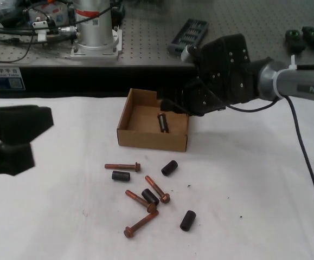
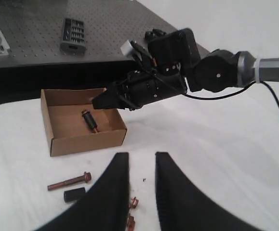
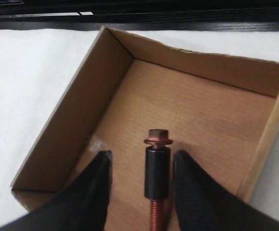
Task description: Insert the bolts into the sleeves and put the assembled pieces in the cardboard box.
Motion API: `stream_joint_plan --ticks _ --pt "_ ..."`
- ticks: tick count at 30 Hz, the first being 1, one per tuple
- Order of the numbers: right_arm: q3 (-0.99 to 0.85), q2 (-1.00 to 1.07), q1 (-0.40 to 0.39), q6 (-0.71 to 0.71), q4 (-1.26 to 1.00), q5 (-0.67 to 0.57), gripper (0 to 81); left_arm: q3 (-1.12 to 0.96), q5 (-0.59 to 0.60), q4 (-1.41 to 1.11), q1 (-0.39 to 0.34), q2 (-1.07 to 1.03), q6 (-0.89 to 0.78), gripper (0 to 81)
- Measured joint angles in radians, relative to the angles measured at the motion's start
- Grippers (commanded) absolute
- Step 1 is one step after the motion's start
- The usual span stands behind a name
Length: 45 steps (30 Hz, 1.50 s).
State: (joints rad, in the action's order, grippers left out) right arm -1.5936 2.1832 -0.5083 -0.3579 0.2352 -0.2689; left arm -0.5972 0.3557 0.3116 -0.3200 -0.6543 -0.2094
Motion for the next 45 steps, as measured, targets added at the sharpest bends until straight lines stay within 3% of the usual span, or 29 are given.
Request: stream_joint_plan --ticks 9,18,21,26,29,32,36,42,45 --pt "0.0 -0.019 0.0 0.011 0.143 -0.035 32.1 0.0 -0.017 0.056 0.0 0.086 -0.025 15.0" --pt "0.0 -0.242 -0.016 0.286 0.448 -0.032 32.1 0.0 -0.117 0.097 0.0 -0.031 0.04 15.1" --pt "0.0 -0.32 -0.03 0.338 0.507 -0.02 32.1 -0.003 -0.147 0.1 0.0 -0.106 0.045 19.4" --pt "0.0 -0.408 -0.052 0.389 0.582 0.035 32.1 -0.064 -0.09 0.112 0.0 -0.249 0.095 36.2" --pt "0.009 -0.461 -0.066 0.42 0.621 0.051 31.3 -0.129 -0.043 0.12 0.0 -0.341 0.12 36.5" --pt "0.128 -0.541 -0.076 0.434 0.601 0.054 27.4 -0.17 -0.013 0.155 0.0 -0.428 0.152 34.7" --pt "0.359 -0.647 -0.076 0.434 0.536 0.054 25.6 -0.217 -0.006 0.212 0.0 -0.533 0.302 34.6" --pt "0.552 -0.798 -0.076 0.399 0.454 0.035 25.6 -0.248 -0.027 0.28 0.0 -0.615 0.666 34.6" --pt "0.638 -0.885 -0.076 0.396 0.406 0.031 25.6 -0.25 -0.048 0.283 0.0 -0.656 0.764 34.6"
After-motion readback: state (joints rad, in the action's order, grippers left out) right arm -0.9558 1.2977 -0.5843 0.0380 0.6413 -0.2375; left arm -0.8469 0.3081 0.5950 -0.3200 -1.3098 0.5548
